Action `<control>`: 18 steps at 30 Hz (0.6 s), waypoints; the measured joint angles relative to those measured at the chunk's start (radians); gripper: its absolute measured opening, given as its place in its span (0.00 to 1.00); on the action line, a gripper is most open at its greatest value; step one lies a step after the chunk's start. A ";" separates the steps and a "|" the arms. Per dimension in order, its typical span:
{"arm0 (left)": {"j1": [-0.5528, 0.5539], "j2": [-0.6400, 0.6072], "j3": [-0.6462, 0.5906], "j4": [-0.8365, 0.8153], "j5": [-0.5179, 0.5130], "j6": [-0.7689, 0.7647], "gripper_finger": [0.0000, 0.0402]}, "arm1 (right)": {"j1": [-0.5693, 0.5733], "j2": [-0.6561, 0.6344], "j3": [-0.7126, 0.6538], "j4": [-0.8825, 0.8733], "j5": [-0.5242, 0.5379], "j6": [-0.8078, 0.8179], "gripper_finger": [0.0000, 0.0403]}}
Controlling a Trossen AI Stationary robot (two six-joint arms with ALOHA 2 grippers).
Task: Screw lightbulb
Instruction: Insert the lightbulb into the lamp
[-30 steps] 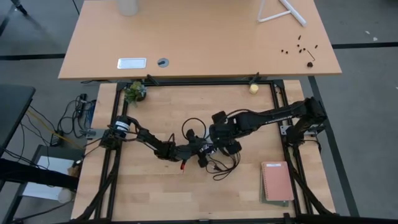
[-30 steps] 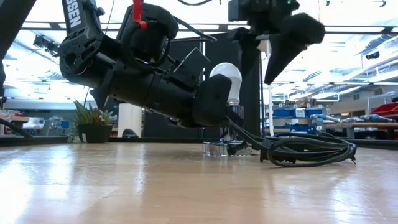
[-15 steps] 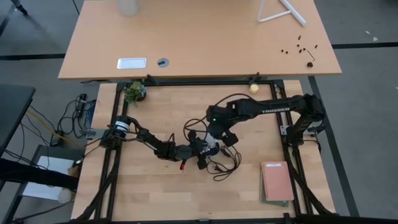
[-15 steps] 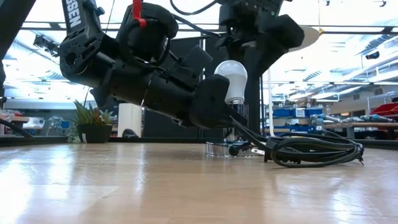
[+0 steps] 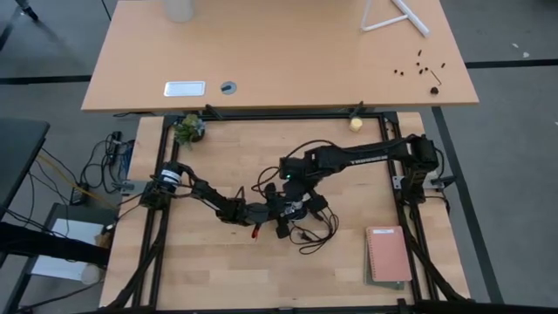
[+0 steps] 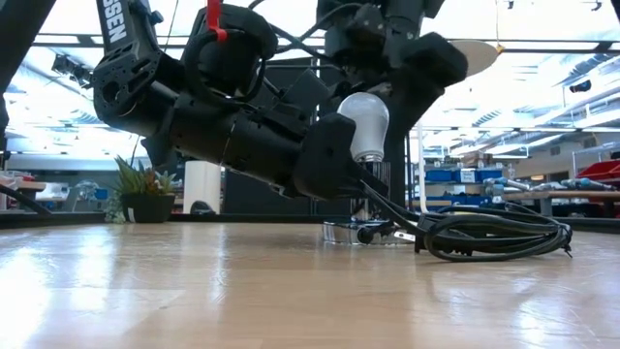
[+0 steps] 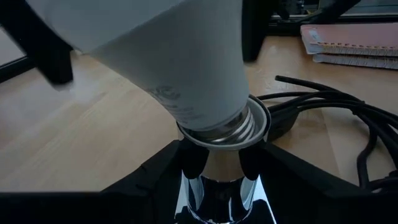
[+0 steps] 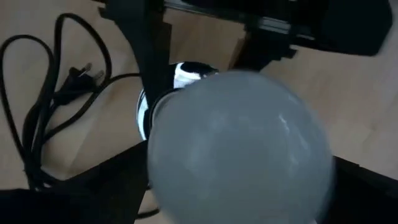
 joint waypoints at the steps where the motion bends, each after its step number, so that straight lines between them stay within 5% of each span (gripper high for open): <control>1: 0.000 0.000 0.000 0.000 0.001 0.000 0.50 | 0.004 0.008 0.008 -0.011 0.000 0.000 0.93; 13: 0.000 0.000 0.000 0.000 0.019 0.000 0.50 | 0.027 0.072 0.083 -0.014 -0.009 -0.067 0.92; 18: 0.001 0.000 0.000 -0.002 0.020 0.000 0.50 | 0.027 0.082 0.085 -0.042 -0.009 -0.070 0.85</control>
